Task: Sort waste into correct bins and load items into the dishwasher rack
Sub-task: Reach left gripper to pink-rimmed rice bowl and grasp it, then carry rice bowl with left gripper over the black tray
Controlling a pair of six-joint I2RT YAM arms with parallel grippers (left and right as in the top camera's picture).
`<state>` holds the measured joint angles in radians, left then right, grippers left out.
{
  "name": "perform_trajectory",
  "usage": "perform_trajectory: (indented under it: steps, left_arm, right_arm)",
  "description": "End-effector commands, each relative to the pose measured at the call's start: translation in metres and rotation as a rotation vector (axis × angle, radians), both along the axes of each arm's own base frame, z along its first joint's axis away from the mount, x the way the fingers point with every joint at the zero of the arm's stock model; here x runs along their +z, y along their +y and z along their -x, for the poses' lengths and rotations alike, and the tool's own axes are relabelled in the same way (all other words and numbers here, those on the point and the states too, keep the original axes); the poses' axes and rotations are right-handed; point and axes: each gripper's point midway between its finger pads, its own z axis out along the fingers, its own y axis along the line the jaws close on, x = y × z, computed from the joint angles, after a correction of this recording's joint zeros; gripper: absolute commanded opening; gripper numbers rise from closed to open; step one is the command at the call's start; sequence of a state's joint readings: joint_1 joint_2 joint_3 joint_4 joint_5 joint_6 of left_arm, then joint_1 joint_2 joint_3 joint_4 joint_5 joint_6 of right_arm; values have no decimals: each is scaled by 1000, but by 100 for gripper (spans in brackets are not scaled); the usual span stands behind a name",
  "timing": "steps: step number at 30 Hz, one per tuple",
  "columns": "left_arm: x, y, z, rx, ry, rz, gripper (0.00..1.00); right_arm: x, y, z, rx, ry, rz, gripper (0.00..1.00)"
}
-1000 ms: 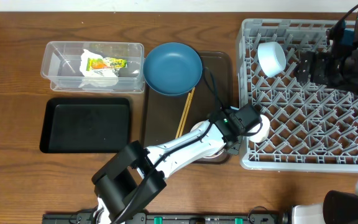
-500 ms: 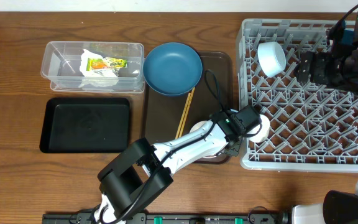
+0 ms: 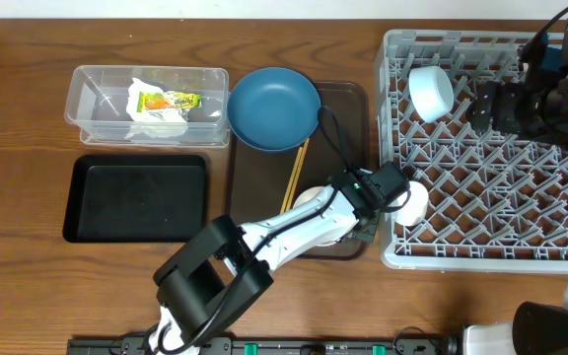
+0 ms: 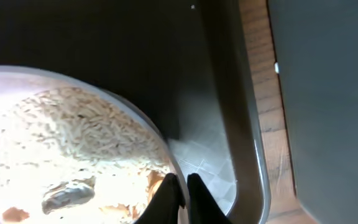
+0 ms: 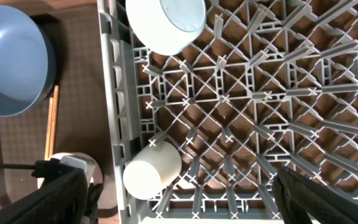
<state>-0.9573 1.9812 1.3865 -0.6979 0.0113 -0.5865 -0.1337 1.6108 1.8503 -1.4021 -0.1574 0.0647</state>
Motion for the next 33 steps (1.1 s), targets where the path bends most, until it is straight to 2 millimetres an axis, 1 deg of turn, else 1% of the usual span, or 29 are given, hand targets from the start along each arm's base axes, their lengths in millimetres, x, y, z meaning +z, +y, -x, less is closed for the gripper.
perform_trajectory:
  steps: [1,6,9,13,15,17,20,22,26,29,33]
  left_arm:
    - [10,-2,-6,-13,-19,24,6]
    - [27,5,-9,-29,-34,32,6]
    - [43,9,-9,-24,-46,46,6]
    - [73,11,-8,-82,-96,85,6]
    - [91,15,-8,-76,-119,112,6]
    - [106,21,-10,-63,-138,133,6]
    - [127,36,-15,-27,-163,158,6]
    - [139,54,-21,30,-171,167,7]
    - [156,95,-33,145,-156,179,6]
    - [161,127,-42,234,-120,194,6]
    - [159,172,-56,315,-67,210,6]
  right_arm:
    - [2,-1,0,-10,-4,-6,93]
    - [1,-2,0,-12,-3,1,91]
    - [1,-2,0,-12,-3,1,92]
    - [1,-2,0,-2,-4,6,91]
    - [1,-3,0,-5,-3,12,91]
    - [1,-3,0,-5,-3,12,91]
    - [1,-3,0,-5,-3,12,91]
    - [1,-3,0,-5,-3,12,91]
    - [1,-3,1,-5,-3,12,91]
    - [1,-3,1,-5,-3,12,91]
    - [1,-3,1,-5,-3,12,91]
